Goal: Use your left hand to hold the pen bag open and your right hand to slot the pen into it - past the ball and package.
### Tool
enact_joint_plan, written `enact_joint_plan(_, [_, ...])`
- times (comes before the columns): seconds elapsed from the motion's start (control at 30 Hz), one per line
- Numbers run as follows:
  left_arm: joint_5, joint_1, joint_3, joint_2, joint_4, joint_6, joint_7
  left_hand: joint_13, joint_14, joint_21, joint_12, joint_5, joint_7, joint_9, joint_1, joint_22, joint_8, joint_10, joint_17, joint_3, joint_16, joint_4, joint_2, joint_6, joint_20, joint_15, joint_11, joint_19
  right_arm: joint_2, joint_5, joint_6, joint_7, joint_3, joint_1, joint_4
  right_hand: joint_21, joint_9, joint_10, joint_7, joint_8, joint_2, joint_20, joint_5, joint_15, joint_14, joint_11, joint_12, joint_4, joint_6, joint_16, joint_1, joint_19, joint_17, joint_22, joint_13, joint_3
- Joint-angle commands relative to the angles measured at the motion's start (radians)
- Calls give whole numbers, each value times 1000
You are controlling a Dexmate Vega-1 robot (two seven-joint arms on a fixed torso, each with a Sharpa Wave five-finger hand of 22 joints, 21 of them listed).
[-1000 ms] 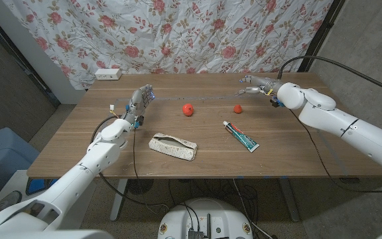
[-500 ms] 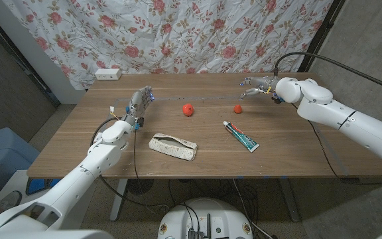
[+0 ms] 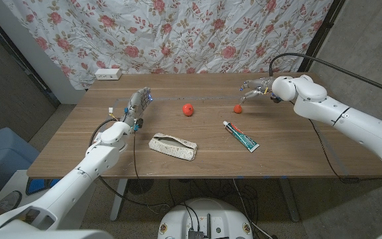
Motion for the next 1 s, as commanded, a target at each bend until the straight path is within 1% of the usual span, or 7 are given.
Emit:
enact_joint_plan(0.03, [-2, 7, -4, 4, -5, 5, 3, 4, 13, 4, 3, 0, -3, 4, -12, 4, -1, 9, 2, 10, 4, -3, 59, 8, 2, 1, -3, 7, 30, -68, 38, 32, -29, 22, 48, 7, 5, -22, -9, 15, -2, 5, -6, 6, -17, 7, 7, 3, 22, 12, 19, 12, 6, 2, 3, 9])
enact_joint_plan(0.2, [-5, 5, -5, 6, -1, 7, -3, 4, 14, 3, 2, -1, -2, 4, -13, 4, -2, 10, 1, 10, 3, -4, 57, 8, 3, 0, -5, 8, 43, -102, 31, 28, -40, 19, 60, 10, 8, -11, -10, 25, -12, 2, -9, 2, -6, 4, 11, 3, 37, 16, 44, 27, 6, 2, 3, 14])
enact_joint_plan(0.33, [-11, 3, -8, 0, 10, -8, -15, 4, 15, 4, 1, -1, -3, 4, -14, 4, -3, 10, 1, 11, 2, -5, 56, 8, 4, -1, -5, 10, 53, -114, 33, 32, -46, 20, 75, 11, 11, -2, -16, 36, -16, -1, -9, -2, 3, 3, 14, 4, 58, 18, 61, 36, 6, 2, 4, 18])
enact_joint_plan(0.53, [-11, 8, -11, 3, 4, -9, -10, 4, 17, 4, 0, -1, -5, 4, -14, 4, -4, 10, 1, 12, 2, -7, 54, 8, 5, -4, -8, 12, 66, -122, 37, 26, -51, 20, 98, 12, 13, 3, -18, 45, -17, -7, -9, -6, 9, 2, 15, 5, 73, 20, 77, 44, 6, 2, 4, 22])
enact_joint_plan(0.63, [-10, 16, -14, 6, -9, 3, 9, 4, 18, 4, -1, -1, -5, 4, -15, 4, -4, 10, 1, 12, 2, -8, 54, 8, 4, -4, -11, 12, 72, -125, 41, 24, -55, 22, 112, 12, 14, 4, -19, 47, -18, -10, -9, -9, 13, 1, 15, 6, 74, 22, 82, 48, 6, 2, 4, 23])
enact_joint_plan(1.0, [-13, 21, -15, 5, -8, 1, 8, 4, 20, 3, -2, -1, -6, 4, -16, 4, -4, 11, 1, 14, 1, -10, 53, 10, 5, -4, -8, 13, 90, -139, 48, 15, -73, 29, 145, 13, 16, 14, -22, 56, -19, -17, -8, -13, 24, 2, 17, 9, 88, 25, 98, 59, 7, 3, 4, 26])
